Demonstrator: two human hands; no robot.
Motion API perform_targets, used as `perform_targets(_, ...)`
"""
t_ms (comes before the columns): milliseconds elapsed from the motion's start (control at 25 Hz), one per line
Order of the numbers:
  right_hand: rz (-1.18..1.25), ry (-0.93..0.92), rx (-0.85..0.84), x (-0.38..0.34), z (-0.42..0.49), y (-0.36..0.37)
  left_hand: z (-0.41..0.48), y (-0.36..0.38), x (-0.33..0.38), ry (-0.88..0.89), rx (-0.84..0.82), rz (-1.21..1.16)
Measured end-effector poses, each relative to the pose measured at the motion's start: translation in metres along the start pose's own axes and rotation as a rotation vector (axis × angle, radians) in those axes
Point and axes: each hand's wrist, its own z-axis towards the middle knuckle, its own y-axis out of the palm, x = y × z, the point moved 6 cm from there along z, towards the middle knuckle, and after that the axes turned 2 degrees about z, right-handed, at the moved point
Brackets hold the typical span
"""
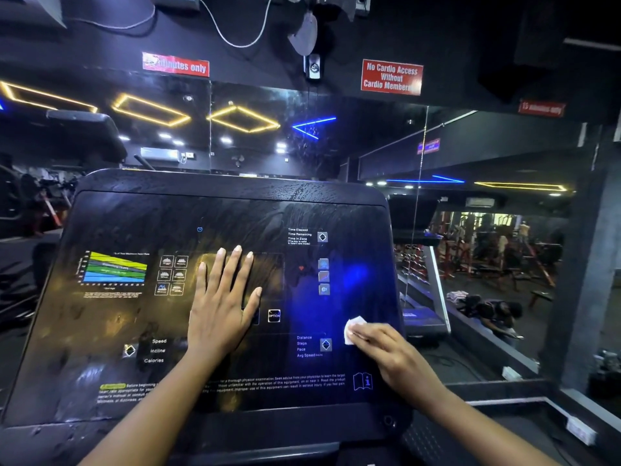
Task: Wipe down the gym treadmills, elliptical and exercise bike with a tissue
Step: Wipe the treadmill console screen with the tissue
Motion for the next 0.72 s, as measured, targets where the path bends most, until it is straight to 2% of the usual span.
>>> perform_targets(80, 0.025, 0.027, 0.074, 0.014, 0.041, -0.009, 0.0, -0.001, 0.0, 0.001, 0.005, 0.001)
perform_targets(200, -0.019, 0.183, 0.207, 0.054, 0.13, -0.015, 0.0, -0.001, 0.001, 0.002, 0.003, -0.001)
perform_targets(320, -0.05, 0.262, 0.163, 0.069, 0.16, -0.003, 0.0, -0.001, 0.001, 0.0, 0.001, 0.003)
perform_targets(520, -0.038, 0.099, 0.09, 0.027, 0.087, 0.018, -0.001, -0.001, 0.0, -0.004, -0.005, 0.011)
perform_targets(640, 0.002, -0.03, -0.037, -0.005, 0.035, 0.029, 0.0, 0.0, 0.001, 0.0, -0.012, 0.015)
perform_targets(720, 0.045, -0.075, -0.046, -0.007, 0.039, 0.023, 0.001, 0.0, 0.0, 0.001, -0.009, 0.016)
